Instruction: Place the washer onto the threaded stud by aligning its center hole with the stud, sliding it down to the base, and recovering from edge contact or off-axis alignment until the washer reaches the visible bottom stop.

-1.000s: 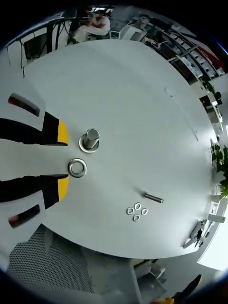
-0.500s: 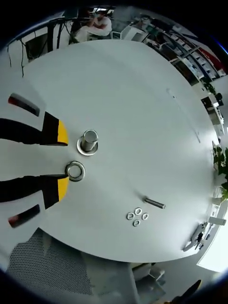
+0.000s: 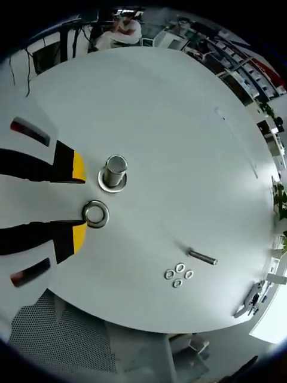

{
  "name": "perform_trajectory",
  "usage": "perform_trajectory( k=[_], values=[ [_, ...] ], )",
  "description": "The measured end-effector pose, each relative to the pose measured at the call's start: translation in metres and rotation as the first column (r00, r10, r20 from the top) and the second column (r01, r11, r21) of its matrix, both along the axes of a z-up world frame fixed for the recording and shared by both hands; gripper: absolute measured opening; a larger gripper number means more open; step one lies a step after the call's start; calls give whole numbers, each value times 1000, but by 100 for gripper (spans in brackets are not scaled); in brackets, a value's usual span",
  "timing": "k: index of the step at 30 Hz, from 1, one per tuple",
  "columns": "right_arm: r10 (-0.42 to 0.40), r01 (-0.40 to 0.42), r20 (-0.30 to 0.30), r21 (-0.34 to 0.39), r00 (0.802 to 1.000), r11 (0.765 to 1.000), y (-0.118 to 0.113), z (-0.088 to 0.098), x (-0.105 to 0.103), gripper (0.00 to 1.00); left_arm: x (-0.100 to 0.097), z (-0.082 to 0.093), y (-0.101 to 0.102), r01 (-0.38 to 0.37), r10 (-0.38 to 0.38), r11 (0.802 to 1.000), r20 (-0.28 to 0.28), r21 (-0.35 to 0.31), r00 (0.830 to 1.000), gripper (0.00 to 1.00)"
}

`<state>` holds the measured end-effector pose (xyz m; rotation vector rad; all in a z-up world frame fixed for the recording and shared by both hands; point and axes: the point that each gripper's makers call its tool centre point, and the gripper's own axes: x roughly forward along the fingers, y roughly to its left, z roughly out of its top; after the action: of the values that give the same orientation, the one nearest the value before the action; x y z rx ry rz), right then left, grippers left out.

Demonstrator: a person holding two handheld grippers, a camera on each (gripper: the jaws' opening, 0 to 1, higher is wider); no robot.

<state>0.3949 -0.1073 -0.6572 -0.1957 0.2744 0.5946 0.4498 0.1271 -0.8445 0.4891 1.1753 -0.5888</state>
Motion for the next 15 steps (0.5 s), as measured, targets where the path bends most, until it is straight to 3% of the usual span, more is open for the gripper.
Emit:
perform_trajectory(
  k=[15],
  values=[
    [-8, 8, -2, 1, 1000, 1000, -2, -1, 0, 48, -1, -17, -14, 8, -8, 1000, -36, 2, 999, 23]
  ],
)
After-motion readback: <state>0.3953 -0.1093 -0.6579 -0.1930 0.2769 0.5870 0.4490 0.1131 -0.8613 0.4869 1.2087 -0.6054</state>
